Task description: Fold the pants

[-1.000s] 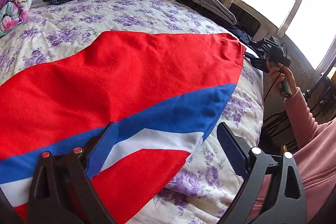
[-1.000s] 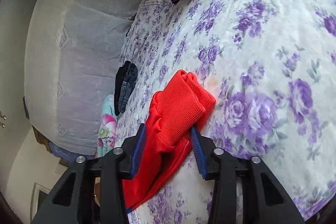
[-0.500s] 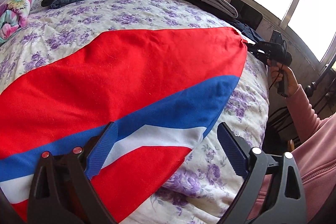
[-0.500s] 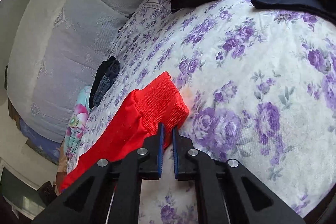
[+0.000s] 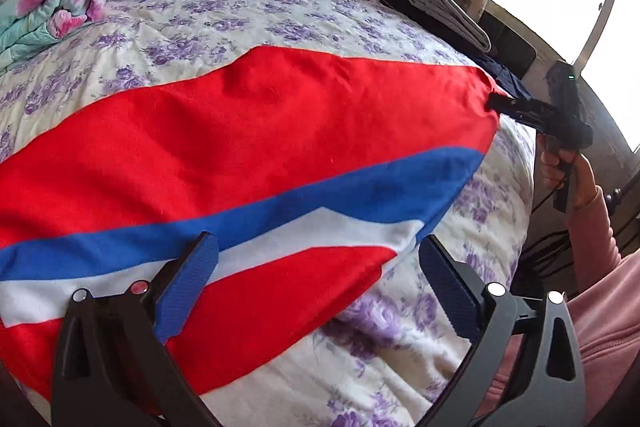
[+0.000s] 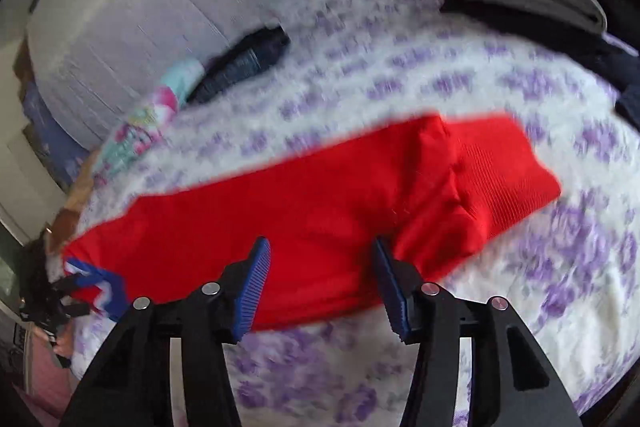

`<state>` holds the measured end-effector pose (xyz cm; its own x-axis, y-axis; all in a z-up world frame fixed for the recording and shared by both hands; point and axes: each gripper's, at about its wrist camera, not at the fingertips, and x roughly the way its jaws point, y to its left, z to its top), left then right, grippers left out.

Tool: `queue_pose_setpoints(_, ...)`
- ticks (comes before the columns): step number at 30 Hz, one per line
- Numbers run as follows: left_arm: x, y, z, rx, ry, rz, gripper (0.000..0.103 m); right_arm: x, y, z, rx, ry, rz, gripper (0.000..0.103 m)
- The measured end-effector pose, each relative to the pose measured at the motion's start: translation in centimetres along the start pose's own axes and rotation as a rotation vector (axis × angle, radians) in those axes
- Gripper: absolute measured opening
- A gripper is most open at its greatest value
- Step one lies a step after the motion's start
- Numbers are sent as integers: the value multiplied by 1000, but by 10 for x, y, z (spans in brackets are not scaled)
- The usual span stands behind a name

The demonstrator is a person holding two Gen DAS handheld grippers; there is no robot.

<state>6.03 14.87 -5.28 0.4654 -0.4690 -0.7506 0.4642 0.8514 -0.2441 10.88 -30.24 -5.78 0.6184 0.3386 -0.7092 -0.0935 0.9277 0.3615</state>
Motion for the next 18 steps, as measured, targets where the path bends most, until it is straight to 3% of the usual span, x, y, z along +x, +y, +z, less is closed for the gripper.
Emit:
queue_pose_setpoints(1,-6,-7,-3,35,-2,17,98,-1,-7,-8,-1,-33,30,52)
queue_pose_setpoints(4,-26,-15,-6,92,9,73,98,-15,-7,-2,10,-5,30,52)
queue_pose_setpoints(7,-52,-10,9,91,-60,71,98,-27,23,17,-56,-26,0,54)
queue_pose_setpoints(9,-62,-3,26,61,-116,49,98,-28,54,31,-118,-40,58,56)
queue_pose_setpoints(11,-58,5,37,26,-137,-29,98,-19,94,45,-185,-26,175,59)
queue_pose_setpoints(15,-14,15,34,-22,-40,-104,98,18,166,65,-306,65,325,60)
queue_pose_setpoints(18,10,16,19,1,17,-77,98,52,208,77,-399,150,375,60)
